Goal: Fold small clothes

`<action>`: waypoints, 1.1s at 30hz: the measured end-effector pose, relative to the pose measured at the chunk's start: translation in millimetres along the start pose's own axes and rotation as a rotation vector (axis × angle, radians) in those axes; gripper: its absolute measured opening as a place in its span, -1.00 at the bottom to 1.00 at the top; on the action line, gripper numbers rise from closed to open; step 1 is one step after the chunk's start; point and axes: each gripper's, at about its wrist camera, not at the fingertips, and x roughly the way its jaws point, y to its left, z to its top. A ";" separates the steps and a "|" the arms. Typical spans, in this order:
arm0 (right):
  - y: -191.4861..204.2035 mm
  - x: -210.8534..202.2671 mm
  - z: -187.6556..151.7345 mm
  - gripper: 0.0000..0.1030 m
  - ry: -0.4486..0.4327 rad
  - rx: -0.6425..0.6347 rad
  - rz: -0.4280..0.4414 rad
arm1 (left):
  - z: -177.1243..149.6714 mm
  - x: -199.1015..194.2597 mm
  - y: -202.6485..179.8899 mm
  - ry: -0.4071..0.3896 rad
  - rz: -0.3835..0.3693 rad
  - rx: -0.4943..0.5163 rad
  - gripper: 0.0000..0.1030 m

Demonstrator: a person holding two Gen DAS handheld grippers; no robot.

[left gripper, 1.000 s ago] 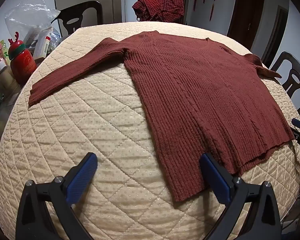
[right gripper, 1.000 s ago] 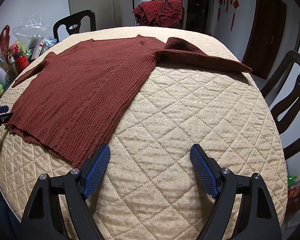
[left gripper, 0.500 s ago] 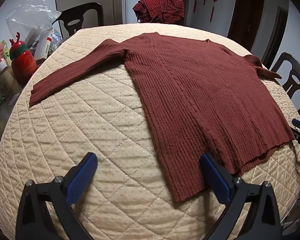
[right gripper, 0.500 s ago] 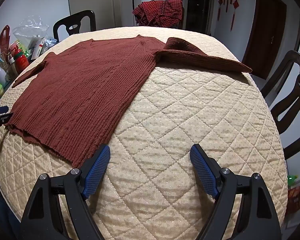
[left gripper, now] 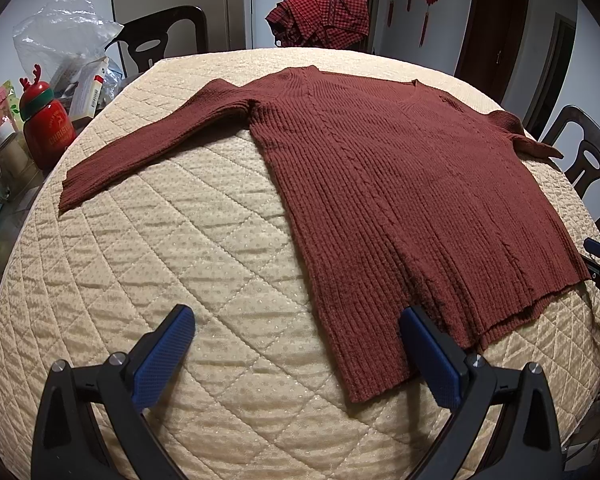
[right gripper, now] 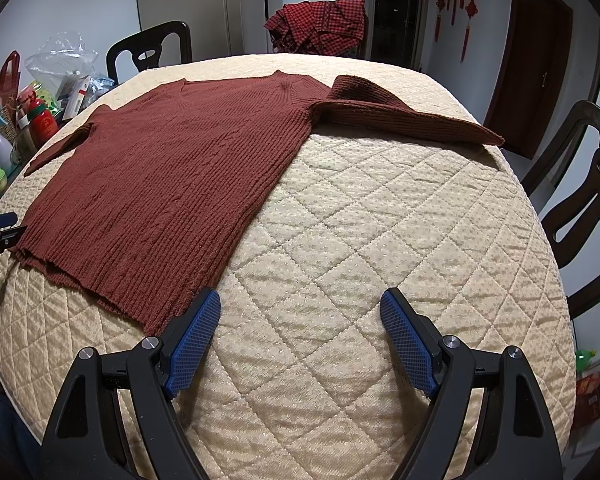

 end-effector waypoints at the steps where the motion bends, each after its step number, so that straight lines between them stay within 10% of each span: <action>1: 0.0 0.0 0.0 0.60 0.000 0.000 0.000 | 0.0 0.0 0.0 0.000 0.000 0.000 1.00; 33: 0.0 -0.3 0.1 0.60 -0.002 0.000 0.000 | 0.4 -3.4 0.2 -0.005 0.000 0.000 1.00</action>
